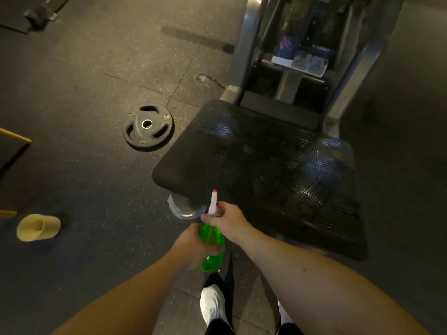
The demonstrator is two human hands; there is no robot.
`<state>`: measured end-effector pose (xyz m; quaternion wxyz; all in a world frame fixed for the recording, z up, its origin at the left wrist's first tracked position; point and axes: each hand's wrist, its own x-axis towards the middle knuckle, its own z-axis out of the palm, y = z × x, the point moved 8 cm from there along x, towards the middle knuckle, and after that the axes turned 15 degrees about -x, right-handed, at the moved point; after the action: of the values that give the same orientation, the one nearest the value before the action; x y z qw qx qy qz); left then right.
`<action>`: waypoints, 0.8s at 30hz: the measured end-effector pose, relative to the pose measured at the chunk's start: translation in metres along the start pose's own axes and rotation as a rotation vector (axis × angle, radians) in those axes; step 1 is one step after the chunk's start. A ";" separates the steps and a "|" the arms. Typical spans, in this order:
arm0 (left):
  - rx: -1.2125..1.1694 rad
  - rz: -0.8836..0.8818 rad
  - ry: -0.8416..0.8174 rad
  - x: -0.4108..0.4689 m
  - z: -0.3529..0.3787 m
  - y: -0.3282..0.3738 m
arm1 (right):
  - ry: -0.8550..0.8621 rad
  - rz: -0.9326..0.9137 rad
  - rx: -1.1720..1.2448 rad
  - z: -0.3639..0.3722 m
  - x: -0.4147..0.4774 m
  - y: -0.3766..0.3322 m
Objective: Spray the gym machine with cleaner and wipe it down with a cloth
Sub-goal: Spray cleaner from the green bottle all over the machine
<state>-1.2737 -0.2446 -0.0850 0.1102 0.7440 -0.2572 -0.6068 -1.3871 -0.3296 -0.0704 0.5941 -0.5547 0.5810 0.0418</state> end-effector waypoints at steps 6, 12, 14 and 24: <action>0.083 0.014 -0.065 -0.002 0.081 0.023 | 0.075 0.071 -0.014 -0.052 -0.025 0.067; 0.060 0.054 -0.100 0.000 0.157 0.065 | 0.144 0.088 -0.007 -0.129 -0.041 0.113; 0.057 0.077 -0.097 0.001 0.178 0.087 | 0.188 0.070 -0.029 -0.155 -0.045 0.122; 0.020 0.192 -0.135 0.001 0.263 0.127 | 0.188 0.016 -0.035 -0.226 -0.073 0.183</action>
<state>-1.5579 -0.3137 -0.0884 0.1429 0.6744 -0.3399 -0.6397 -1.6833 -0.3766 -0.0628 0.5270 -0.5616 0.6378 0.0047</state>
